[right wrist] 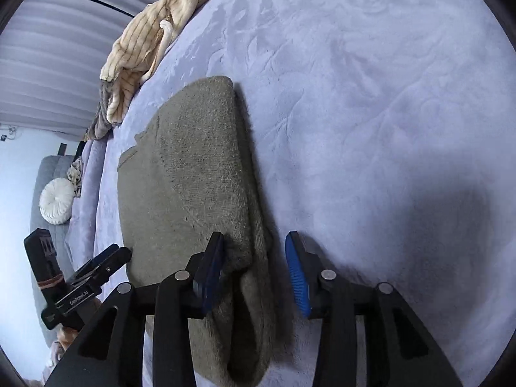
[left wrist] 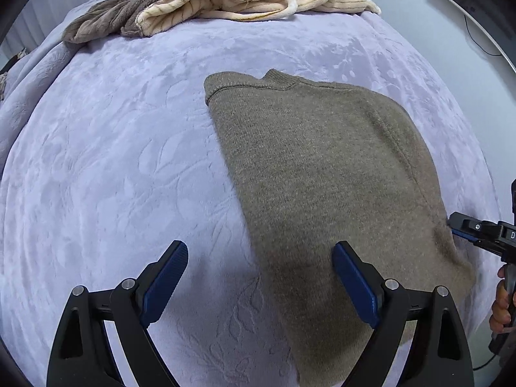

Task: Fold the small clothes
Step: 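Grasp the folded sweater edge with the right gripper and lay it flat, then open the right gripper and withdraw it from the folded sweater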

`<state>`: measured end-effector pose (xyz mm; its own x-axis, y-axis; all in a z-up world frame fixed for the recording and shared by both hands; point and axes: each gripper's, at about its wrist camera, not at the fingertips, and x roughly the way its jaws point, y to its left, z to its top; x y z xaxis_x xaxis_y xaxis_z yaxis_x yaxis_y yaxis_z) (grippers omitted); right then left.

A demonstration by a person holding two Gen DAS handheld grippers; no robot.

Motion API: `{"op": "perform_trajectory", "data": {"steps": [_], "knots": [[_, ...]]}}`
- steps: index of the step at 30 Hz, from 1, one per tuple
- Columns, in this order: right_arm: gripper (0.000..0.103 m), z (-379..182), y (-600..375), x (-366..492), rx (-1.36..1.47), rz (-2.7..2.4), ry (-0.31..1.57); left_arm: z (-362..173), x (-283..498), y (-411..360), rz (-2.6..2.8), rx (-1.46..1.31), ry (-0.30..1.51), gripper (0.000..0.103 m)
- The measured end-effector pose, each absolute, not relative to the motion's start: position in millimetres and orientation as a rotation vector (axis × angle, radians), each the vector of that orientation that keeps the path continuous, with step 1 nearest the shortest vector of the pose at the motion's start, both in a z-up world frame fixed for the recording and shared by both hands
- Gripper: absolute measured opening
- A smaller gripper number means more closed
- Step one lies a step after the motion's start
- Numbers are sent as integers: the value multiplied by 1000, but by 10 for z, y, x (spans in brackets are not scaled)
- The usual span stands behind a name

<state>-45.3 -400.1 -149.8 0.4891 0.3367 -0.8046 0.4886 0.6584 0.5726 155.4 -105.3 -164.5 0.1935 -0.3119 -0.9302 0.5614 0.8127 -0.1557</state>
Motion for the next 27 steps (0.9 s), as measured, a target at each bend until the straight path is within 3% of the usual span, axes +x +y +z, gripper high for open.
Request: {"op": "perform_trajectory", "data": {"steps": [5,10,14,16,18,21,27], "knots": [[22,-1065,-3855,-627,851,-15,1030,-1489,1336,-1045,-680,239,1216,92],[20,-970,-3405,-545,677,96,1098,-1614,1062,-1273,-724,288,1239,92],[20,-1313,-3300,-507,538,-14,1220,-1980,868,-1300,-688,384,1304,92],[11,-1527,-3413,-602,543,-92,1254,-2094,846,-1181,-694,323,1348,93],[16,-1708,-3594,-769,637,-157,1256,-2139,868,-1054,-681,253,1388,98],[18,-1790,-3817,-962,855,-154,1207,-2132,876,-977,-678,227,1398,98],[23,-1509,-3772,-892,789,-143,1195,-2112,859,-973,-667,237,1395,98]]}}
